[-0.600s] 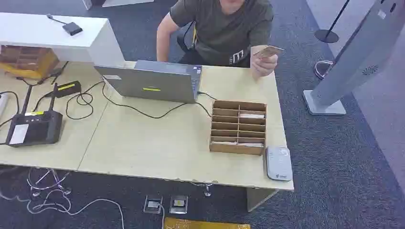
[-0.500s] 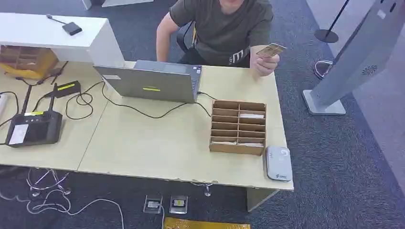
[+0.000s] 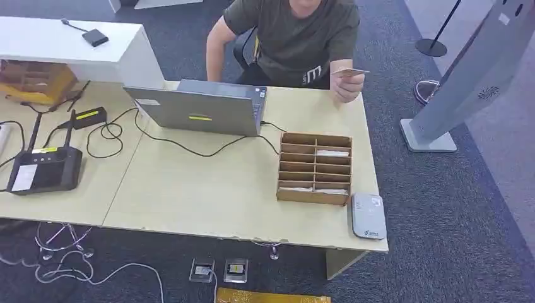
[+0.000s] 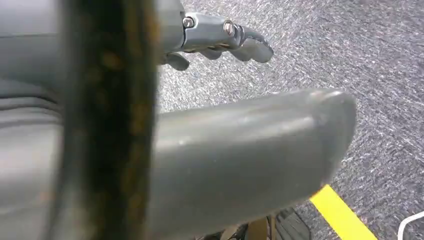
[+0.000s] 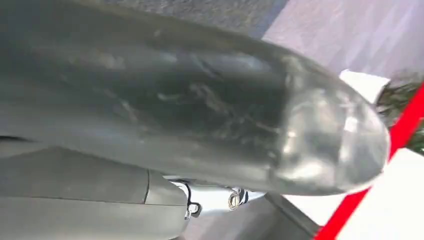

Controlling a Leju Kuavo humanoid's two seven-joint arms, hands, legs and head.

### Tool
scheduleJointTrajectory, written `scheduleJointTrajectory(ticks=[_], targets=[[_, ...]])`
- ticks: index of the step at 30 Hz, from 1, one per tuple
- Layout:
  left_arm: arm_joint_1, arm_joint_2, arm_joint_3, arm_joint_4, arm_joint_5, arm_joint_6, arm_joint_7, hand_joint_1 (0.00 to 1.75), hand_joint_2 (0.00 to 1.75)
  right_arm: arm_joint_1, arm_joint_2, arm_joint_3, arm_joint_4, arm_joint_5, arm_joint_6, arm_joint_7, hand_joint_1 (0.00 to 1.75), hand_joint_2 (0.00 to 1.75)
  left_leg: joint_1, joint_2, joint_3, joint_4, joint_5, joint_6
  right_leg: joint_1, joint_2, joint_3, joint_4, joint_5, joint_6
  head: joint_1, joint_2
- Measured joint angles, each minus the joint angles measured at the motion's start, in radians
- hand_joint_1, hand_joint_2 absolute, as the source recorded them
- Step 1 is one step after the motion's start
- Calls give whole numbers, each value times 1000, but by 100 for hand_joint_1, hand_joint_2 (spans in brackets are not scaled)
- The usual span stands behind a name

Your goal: Pass the card to the sensor for recognition and then transmit it.

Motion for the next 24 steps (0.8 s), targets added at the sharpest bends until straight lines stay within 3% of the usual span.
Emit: scheduleJointTrajectory(ticks=[9,10,17,18,20,22,23,24], targets=[[0,3,0,0,-30,-12,0,0,0,53,12,72,-129,88,0,-1,0,0,0,0,-1,0,0,0,0,0,0,0,0,0,0,0],[0,3,0,0,-31,-9,3,0,0,62,13,84,-145,97,0,-3,0,175,0,0,-1,0,0,0,0,0,0,0,0,0,0,0],[1,5,0,0,-70,-9,26,0,0,134,18,211,-330,280,0,-51,0,175,0,0,-3,0,0,0,0,0,0,0,0,0,0,0],[1,6,0,0,-83,-12,29,0,0,139,18,239,-371,334,0,-20,0,175,0,0,-3,0,0,0,0,0,0,0,0,0,0,0],[2,9,0,0,-102,-23,35,0,0,140,3,299,-449,455,-1,103,0,175,0,0,-3,0,0,0,0,0,1,0,0,0,0,0],[3,11,0,0,-116,-29,40,0,0,139,-42,367,-525,590,-2,308,0,175,0,-1,-3,0,0,0,0,-1,1,0,0,0,1,0],[3,13,0,0,-120,-31,42,0,0,138,-61,390,-548,630,-2,374,0,175,-1,-1,-3,0,0,0,-1,-2,1,0,0,0,1,0],[6,14,0,0,-127,-33,43,0,0,136,-103,434,-589,703,-2,496,0,175,-1,-2,-4,0,0,1,-1,-2,2,0,1,1,0,0]])
